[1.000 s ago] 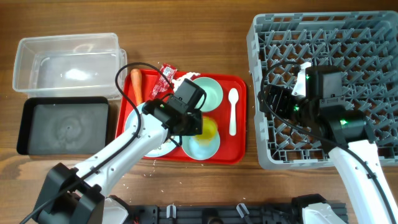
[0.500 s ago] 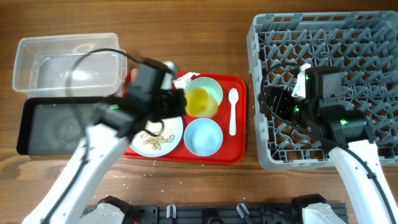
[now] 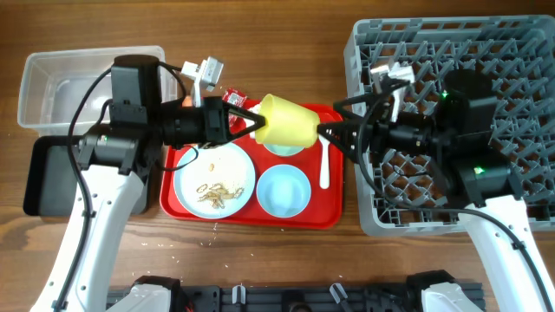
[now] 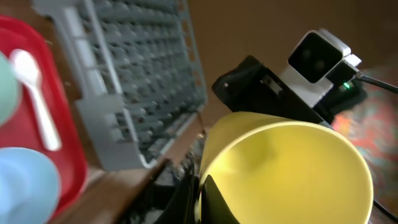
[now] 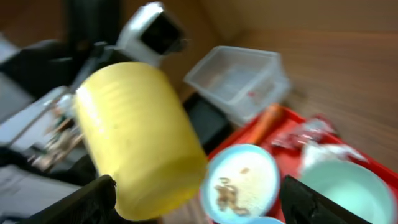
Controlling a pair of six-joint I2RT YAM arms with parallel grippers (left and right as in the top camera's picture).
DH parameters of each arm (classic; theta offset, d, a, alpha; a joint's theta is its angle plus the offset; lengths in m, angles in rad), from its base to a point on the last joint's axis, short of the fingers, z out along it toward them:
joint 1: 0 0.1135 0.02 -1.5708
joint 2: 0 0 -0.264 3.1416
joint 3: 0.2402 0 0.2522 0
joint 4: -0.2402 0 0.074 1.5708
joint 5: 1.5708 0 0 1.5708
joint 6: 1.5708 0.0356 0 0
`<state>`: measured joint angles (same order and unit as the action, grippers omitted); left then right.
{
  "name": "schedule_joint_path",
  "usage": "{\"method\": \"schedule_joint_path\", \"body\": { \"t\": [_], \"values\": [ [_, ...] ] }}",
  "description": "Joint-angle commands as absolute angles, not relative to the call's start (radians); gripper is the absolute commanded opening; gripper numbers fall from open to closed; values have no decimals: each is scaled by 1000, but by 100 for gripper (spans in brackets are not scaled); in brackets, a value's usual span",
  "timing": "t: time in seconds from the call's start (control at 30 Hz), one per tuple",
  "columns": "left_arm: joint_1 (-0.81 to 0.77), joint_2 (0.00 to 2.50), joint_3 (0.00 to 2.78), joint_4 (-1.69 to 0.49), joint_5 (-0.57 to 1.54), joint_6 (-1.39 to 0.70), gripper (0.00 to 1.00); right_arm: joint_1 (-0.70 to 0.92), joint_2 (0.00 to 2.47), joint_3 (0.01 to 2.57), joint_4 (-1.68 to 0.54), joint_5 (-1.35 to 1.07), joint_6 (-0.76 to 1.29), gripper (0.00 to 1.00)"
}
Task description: Sort waste into correct bins and load items into the dishwasher rack
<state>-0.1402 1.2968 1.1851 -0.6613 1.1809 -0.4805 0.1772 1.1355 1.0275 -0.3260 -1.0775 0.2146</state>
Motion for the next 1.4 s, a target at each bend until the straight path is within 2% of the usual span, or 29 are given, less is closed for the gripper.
{"method": "schedule_joint_path", "body": {
  "t": [0.0,0.17,0.3,0.33,0.4,0.47,0.5,0.53,0.57,0.6,0.73,0.87,0.93,1.2,1.37],
  "values": [
    [-140,1299,1193,-657,1302,-479,4,219,1137,1048,-283,-1263,207,85],
    [-140,1299,1193,-653,1320,-479,4,269,1148,1048,-242,-1266,202,82],
    [-140,1299,1193,-653,1321,-479,4,288,1161,1048,-213,-1266,214,68],
    [-140,1299,1193,-653,1320,-479,4,289,1162,1048,-209,-1265,214,60],
    [-140,1299,1193,-653,1320,-479,4,289,1162,1048,-209,-1265,214,58],
    [-140,1299,1193,-653,1320,-479,6,289,1162,1048,-210,-1265,214,53],
    [-140,1299,1193,-653,1319,-479,20,289,1162,1048,-210,-1265,213,51],
    [-140,1299,1193,-648,1319,-479,44,287,1161,1048,-210,-1255,214,51],
    [-140,1299,1193,-641,1313,-479,92,286,1158,1048,-211,-1241,213,51],
    [-140,1299,1193,-635,1291,-479,100,279,1156,1048,-216,-1218,216,51],
    [-122,1299,1193,-635,1183,-479,100,202,1118,1048,-306,-1074,240,51],
    [-84,1299,1193,-640,1024,-479,100,62,1073,1048,-521,-680,327,46],
    [-72,1299,1193,-641,962,-479,100,-2,1069,1050,-595,-568,349,45],
    [-68,1299,1193,-670,941,-478,100,-193,1121,1158,-1024,-105,422,45],
    [-68,1299,1193,-699,903,-476,100,-213,1213,1193,-1188,1,453,47]
  ]
}}
